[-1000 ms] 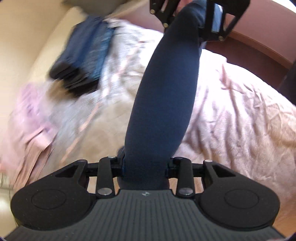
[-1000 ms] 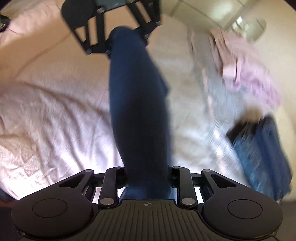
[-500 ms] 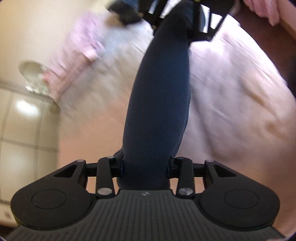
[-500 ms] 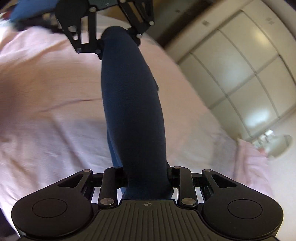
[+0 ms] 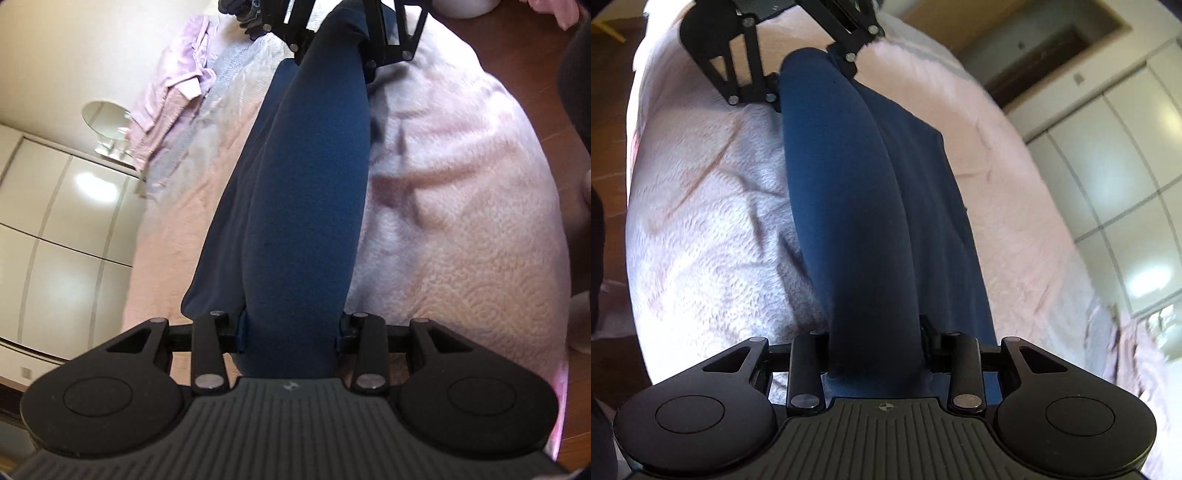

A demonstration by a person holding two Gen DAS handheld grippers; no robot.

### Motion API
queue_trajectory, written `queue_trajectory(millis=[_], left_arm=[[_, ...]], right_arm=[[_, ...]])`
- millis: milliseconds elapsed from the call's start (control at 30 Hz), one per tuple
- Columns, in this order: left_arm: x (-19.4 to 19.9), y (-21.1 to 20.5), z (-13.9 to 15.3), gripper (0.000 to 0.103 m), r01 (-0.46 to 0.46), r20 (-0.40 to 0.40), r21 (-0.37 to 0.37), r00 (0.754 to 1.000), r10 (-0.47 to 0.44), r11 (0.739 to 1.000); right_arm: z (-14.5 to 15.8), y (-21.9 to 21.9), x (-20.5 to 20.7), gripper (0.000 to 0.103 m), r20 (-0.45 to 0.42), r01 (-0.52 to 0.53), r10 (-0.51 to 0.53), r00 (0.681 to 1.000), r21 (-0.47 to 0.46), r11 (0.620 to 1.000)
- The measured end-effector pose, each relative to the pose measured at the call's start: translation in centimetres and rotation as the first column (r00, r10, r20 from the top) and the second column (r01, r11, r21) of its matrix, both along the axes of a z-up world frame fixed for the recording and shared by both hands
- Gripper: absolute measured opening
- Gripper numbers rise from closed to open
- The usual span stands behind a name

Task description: Fold clothes

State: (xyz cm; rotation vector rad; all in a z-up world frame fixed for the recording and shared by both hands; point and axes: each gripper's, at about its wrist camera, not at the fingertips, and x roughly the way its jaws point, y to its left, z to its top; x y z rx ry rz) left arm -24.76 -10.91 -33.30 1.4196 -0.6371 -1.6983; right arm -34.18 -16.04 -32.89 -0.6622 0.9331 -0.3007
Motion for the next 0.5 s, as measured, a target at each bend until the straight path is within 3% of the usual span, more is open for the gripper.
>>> queue_trajectory(millis=[133, 267, 500], left_arm=[[-0.2, 1.4, -1.3, 0.034, 0.008, 0.018, -0.071, 1.0, -0.007, 0.997], [-0.2, 2.7, -2.0, 0.033, -0.002, -0.016, -0.11, 1.0, 0.0, 0.994], [-2.8, 6.4, -0.8, 0.032, 0.013, 0.002, -0.086, 1.0, -0.013, 0.996]], right_arm=[[-2.6, 0.7, -0.4, 0.034, 0.052, -0.045, 0.049, 0.997, -0.08, 0.996], [-3.9, 0.7, -1.0, 0.034, 0.108, -0.004, 0.016, 0.994, -0.105, 0.994], [-5.2, 1.8, -3.3, 0.034, 0.082, 0.052, -0.032, 0.996, -0.249, 0.967]])
